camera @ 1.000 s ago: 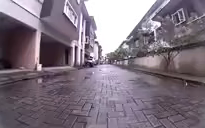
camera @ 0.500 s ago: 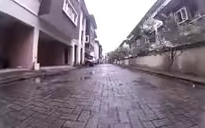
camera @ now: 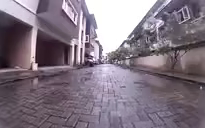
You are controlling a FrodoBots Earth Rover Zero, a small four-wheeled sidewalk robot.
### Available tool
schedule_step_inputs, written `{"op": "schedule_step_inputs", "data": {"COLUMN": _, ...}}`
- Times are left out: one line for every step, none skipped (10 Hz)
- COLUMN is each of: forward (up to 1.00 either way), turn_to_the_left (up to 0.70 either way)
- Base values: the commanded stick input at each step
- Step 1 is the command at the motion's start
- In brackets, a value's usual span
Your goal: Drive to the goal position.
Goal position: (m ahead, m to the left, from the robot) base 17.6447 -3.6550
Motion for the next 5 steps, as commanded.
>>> {"op": "schedule_step_inputs", "data": {"forward": 0.50, "turn_to_the_left": 0.00}}
{"op": "schedule_step_inputs", "data": {"forward": 0.50, "turn_to_the_left": 0.00}}
{"op": "schedule_step_inputs", "data": {"forward": 0.50, "turn_to_the_left": 0.00}}
{"op": "schedule_step_inputs", "data": {"forward": 0.50, "turn_to_the_left": 0.00}}
{"op": "schedule_step_inputs", "data": {"forward": 0.50, "turn_to_the_left": 0.00}}
